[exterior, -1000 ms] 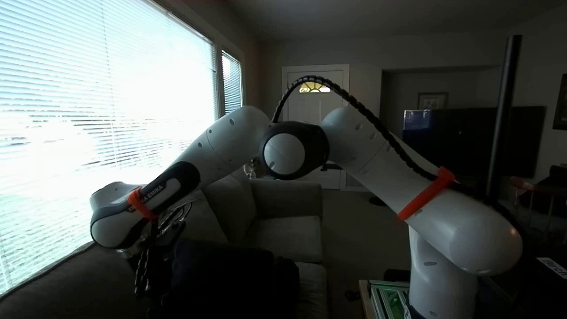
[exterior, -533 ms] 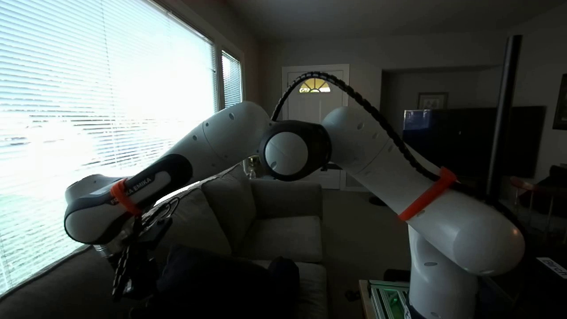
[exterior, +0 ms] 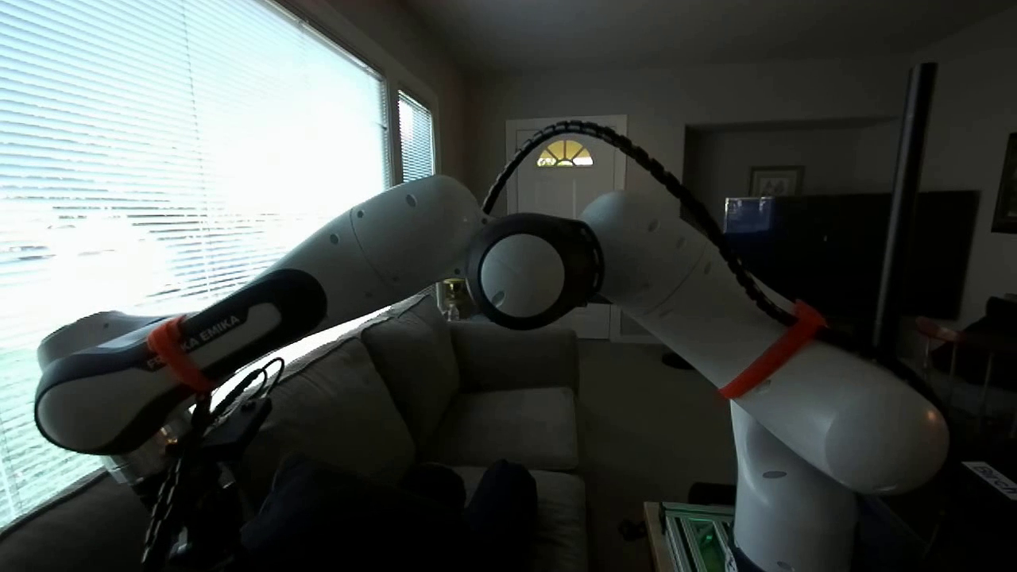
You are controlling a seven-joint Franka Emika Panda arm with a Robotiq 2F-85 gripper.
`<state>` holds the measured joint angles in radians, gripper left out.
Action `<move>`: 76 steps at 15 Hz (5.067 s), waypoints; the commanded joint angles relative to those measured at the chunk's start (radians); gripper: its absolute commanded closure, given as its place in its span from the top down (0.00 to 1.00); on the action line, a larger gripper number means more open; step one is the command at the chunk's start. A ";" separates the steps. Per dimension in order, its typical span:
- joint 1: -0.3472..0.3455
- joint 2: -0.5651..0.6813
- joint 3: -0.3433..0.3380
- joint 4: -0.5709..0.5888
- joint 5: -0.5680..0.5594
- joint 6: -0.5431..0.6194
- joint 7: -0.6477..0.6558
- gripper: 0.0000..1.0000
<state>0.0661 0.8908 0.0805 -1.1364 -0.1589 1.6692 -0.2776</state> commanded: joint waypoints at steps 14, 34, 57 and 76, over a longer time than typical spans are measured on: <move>0.064 -0.047 0.105 0.036 0.040 -0.155 -0.168 0.01; 0.059 0.047 0.085 0.044 0.004 -0.179 -0.319 0.60; -0.139 0.129 0.101 0.020 0.076 0.298 -0.511 1.00; -0.004 0.087 0.026 -0.103 -0.061 0.283 -0.855 0.44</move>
<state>0.0444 0.9998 0.1328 -1.2134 -0.2336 2.0112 -1.1891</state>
